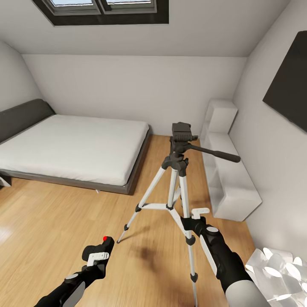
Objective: Attach the digital camera to the camera tripod in the bedroom.
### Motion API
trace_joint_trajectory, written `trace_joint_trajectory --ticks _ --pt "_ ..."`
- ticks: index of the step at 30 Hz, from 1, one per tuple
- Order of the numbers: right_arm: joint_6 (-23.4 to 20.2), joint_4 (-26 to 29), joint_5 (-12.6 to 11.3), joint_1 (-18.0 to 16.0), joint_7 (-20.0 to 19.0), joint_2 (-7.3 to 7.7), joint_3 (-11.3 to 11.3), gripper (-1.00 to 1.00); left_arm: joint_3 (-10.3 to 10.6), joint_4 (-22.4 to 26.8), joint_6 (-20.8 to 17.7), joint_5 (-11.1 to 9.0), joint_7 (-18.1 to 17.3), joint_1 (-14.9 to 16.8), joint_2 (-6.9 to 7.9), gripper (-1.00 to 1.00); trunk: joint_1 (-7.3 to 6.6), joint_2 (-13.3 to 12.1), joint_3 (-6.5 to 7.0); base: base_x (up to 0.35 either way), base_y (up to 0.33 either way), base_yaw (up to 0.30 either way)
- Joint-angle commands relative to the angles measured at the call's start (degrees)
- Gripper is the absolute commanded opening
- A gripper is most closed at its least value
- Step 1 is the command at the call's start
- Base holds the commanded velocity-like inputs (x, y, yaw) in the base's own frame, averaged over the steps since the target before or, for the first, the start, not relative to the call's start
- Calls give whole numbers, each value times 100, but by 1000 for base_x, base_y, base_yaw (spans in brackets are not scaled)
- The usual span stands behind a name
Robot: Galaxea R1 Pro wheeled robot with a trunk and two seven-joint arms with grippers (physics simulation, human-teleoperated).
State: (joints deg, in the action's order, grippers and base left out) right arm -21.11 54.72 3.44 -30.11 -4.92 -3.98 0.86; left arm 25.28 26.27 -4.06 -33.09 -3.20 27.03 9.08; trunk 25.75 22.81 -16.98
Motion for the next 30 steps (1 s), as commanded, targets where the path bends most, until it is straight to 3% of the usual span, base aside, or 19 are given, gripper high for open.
trace_joint_trajectory --ticks 1,30 --pt "-34 20 27 -3 -26 -4 -3 -100 19 10 -24 -40 -14 4 6 -100 3 11 -10 0 0 0" --pt "-72 149 42 -3 -25 29 -7 -100 21 14 -24 -42 -23 4 11 -100 3 11 -10 0 0 0"
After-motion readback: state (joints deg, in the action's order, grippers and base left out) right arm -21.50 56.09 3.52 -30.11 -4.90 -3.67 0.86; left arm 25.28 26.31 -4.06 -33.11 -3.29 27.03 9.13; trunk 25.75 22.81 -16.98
